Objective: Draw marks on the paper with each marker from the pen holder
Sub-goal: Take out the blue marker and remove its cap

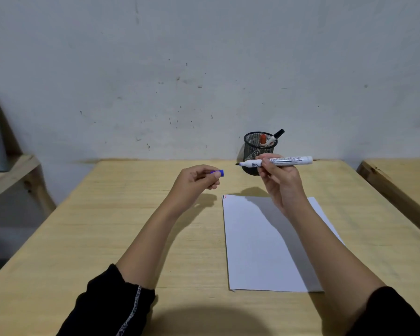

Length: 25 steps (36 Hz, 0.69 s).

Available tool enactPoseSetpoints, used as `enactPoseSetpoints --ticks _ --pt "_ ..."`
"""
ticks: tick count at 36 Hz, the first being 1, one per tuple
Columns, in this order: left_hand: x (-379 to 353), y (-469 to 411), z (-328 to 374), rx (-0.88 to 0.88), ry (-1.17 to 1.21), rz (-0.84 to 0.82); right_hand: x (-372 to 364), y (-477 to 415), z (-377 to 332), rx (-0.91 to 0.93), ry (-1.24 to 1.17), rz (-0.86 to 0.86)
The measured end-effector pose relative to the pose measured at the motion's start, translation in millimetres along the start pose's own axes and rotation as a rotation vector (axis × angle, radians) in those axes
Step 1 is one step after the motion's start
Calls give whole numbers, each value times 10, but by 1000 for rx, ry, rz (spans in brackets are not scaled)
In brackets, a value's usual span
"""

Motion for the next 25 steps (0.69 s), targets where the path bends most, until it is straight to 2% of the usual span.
enactPoseSetpoints --ticks 7,13,21,25 --pt "102 -81 -283 139 -366 4 139 -26 13 -11 30 126" --pt "54 -104 -382 166 -617 -61 149 -11 95 -16 82 128" --pt "-16 -93 -446 132 -637 -74 106 -12 169 -29 88 125" --pt "4 -27 -337 20 -698 96 66 -19 195 -33 75 130"
Point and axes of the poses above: each hand's wrist, its own y-axis away from the middle knuckle, its own x-axis out of the back of the hand, z = x × y, the point moved 3 cm from there along -y, towards the middle knuckle, and after that the axes turned 7 degrees about z, right-handed, at the moved point
